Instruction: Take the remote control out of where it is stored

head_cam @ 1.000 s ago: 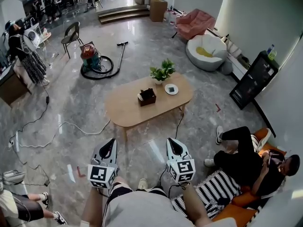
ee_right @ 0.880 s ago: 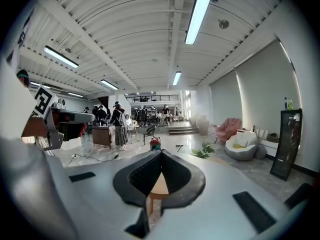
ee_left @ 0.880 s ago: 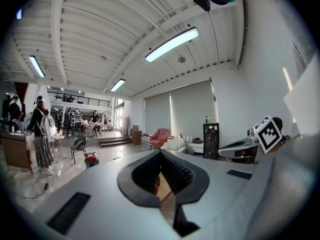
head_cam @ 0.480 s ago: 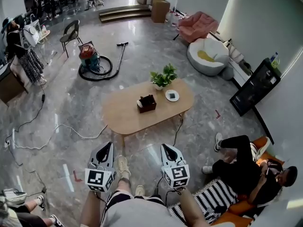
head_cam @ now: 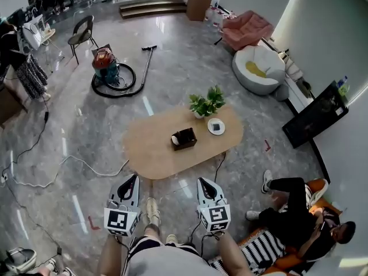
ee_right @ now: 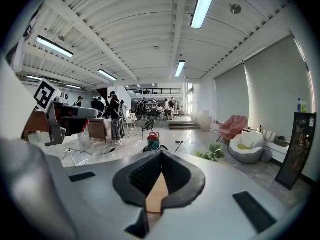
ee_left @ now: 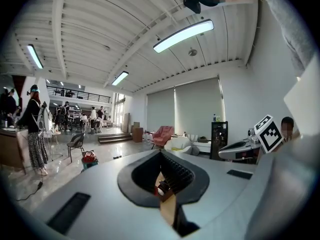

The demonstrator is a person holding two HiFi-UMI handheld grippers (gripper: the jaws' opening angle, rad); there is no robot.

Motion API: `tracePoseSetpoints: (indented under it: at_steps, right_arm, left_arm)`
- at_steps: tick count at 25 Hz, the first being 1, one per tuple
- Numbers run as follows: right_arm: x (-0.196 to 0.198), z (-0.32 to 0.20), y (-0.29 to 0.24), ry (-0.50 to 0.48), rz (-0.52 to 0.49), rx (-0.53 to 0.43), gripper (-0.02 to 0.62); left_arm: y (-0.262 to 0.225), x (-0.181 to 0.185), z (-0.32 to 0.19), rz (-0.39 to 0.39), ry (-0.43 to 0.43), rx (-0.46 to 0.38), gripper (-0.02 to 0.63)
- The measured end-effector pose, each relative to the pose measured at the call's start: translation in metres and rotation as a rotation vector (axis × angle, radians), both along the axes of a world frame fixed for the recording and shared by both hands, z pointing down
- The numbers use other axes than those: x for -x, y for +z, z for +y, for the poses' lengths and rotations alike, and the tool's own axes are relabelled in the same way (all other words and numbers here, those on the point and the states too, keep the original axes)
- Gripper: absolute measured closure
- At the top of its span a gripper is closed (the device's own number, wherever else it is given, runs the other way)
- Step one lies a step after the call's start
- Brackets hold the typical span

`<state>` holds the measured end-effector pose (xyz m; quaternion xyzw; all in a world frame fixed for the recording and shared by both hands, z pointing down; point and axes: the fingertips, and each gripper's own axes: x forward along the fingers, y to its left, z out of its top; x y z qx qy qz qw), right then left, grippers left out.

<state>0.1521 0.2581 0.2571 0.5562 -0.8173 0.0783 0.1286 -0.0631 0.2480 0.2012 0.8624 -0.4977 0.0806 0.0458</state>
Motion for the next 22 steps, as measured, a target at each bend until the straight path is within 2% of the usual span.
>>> tracePoseSetpoints:
  at_steps: [10, 13, 22]
  right_arm:
    - [0.037, -0.108, 0.033, 0.024, 0.017, 0.069, 0.588]
    - [0.048, -0.13, 0.049, 0.034, 0.022, 0.094, 0.588]
    - [0.066, -0.184, 0.112, 0.041, 0.059, 0.134, 0.588]
  left_arm:
    - [0.031, 0.027, -0.117, -0.019, 0.038, 0.049, 0.601]
    - [0.046, 0.032, -0.14, 0.017, 0.049, 0.079, 0.601]
    - [0.108, 0.052, -0.191, 0.017, 0.057, 0.121, 0.601]
